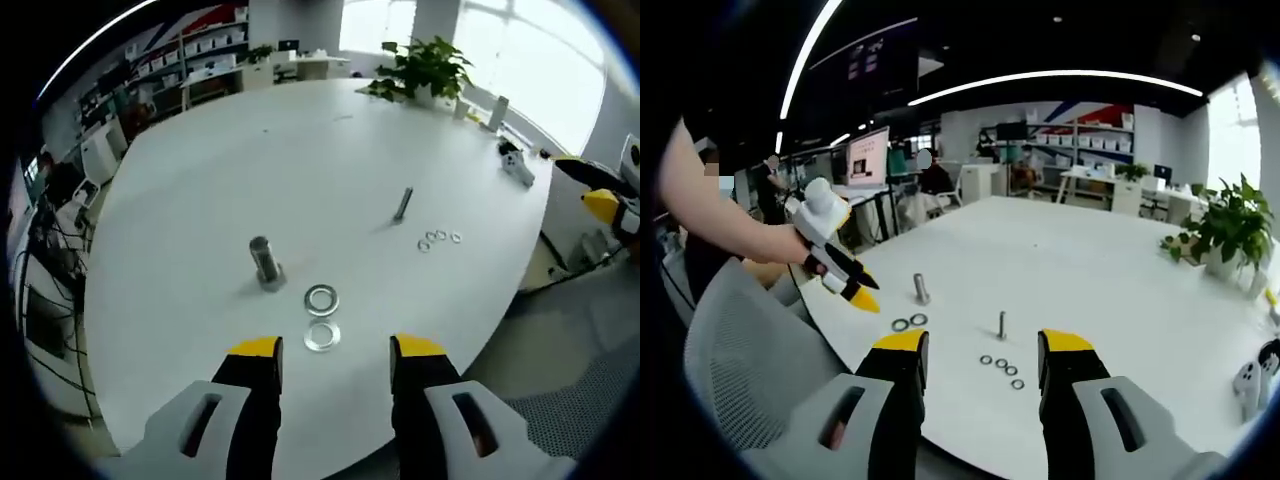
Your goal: Place the washer onto the threaded stud by aligning its center hole with the stud, sliding it down to the base, and recovering from edge contact or off-axis alignment until the washer reaches the visible bottom stop.
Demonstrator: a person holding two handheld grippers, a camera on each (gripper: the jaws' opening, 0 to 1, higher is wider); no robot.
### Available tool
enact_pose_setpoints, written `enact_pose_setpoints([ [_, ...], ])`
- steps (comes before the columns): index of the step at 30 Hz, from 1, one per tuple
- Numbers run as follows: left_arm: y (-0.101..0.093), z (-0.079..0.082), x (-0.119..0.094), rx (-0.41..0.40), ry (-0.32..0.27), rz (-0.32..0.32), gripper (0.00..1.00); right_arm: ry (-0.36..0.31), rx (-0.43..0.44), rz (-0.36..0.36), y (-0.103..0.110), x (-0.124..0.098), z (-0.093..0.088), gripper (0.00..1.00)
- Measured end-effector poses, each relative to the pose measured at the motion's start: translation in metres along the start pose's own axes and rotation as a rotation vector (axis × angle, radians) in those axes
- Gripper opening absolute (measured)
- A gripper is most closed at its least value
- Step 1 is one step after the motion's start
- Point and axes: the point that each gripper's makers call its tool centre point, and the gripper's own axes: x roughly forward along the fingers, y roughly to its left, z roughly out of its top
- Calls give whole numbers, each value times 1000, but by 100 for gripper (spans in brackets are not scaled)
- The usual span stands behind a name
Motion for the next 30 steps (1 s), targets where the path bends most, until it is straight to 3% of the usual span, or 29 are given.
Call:
enact_pose_setpoints([
  [14,5,-11,38,92,147,-15,38,21,3,16,3,1,-4,45],
  [16,4,-18,43,115,194,-24,38,19,8,13,3,1,-4,45],
  [20,7,-21,51,155,224,-17,37,-4,17,5,1,-1,0,45],
  [30,9,-31,60,215,301,-17,34,13,28,8,1,0,-5,45],
])
